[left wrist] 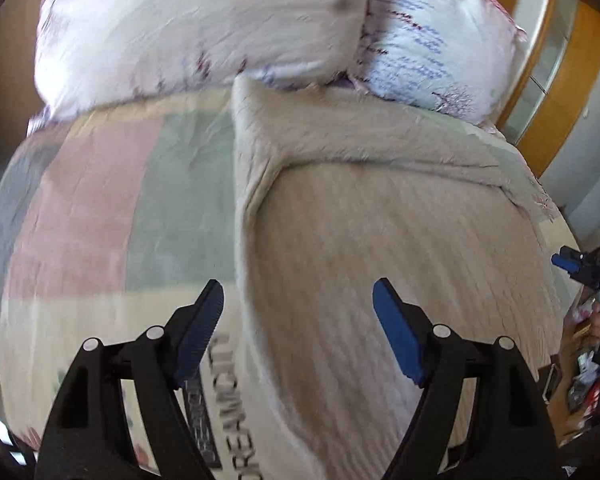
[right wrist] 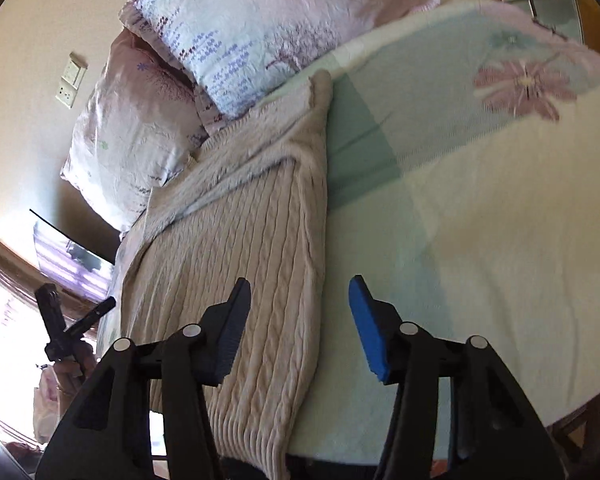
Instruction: Fold small clothes
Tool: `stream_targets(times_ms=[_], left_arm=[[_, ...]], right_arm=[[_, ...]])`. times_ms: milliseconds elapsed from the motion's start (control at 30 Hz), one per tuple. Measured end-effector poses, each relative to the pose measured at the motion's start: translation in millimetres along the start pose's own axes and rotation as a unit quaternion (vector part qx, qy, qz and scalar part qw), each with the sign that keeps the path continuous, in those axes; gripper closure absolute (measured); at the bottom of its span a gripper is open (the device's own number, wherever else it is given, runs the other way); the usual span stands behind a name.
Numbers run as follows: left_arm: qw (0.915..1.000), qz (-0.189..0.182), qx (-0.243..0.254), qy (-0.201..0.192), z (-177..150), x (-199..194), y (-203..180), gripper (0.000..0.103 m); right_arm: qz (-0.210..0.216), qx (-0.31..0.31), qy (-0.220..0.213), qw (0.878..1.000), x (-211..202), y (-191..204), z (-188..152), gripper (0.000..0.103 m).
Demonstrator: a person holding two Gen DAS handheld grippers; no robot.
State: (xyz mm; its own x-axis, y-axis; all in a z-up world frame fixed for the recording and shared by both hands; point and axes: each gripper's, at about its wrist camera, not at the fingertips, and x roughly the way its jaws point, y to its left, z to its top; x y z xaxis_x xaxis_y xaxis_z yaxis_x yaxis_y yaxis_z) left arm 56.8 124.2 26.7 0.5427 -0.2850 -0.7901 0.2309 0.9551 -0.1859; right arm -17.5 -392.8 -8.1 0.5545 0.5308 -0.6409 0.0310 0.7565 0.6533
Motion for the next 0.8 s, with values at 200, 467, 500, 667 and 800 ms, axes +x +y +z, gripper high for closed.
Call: stream_targets(times_ms=[200,467,500,667,800], left_arm=[[0.9928,-0.091,-0.078,-0.011,-63.8,-27.2,10.4,0.049],[0.9786,-0.166,-0.122,-0.001,-86.0,-23.5,-8.6,0.094],[0.9784,-0.167,-0.121,0.000,-82.7,-21.2,-9.7,0.096],[0.9775,-0.175,-0.097,-0.068,-7.2,-35.6,-6.4,0.096],[0.9755,-0.135,-0.090,-0.149,94.5,-35.3,2.0,0.097]], right_arm=[[0.093,0.023,0.065,0.993,9.6,11.6,-49.2,0.072],[0.163,0.009,0.033,0.986,1.2,31.3,-58.3,0.095],[0.170,0.002,0.013,0.985,-4.6,35.9,-48.8,0.095],[0.210,-0.039,-0.112,0.971,-30.8,66.4,36.8,0.096],[0.222,-0.026,-0.165,0.961,-3.4,75.4,113.1,0.096]])
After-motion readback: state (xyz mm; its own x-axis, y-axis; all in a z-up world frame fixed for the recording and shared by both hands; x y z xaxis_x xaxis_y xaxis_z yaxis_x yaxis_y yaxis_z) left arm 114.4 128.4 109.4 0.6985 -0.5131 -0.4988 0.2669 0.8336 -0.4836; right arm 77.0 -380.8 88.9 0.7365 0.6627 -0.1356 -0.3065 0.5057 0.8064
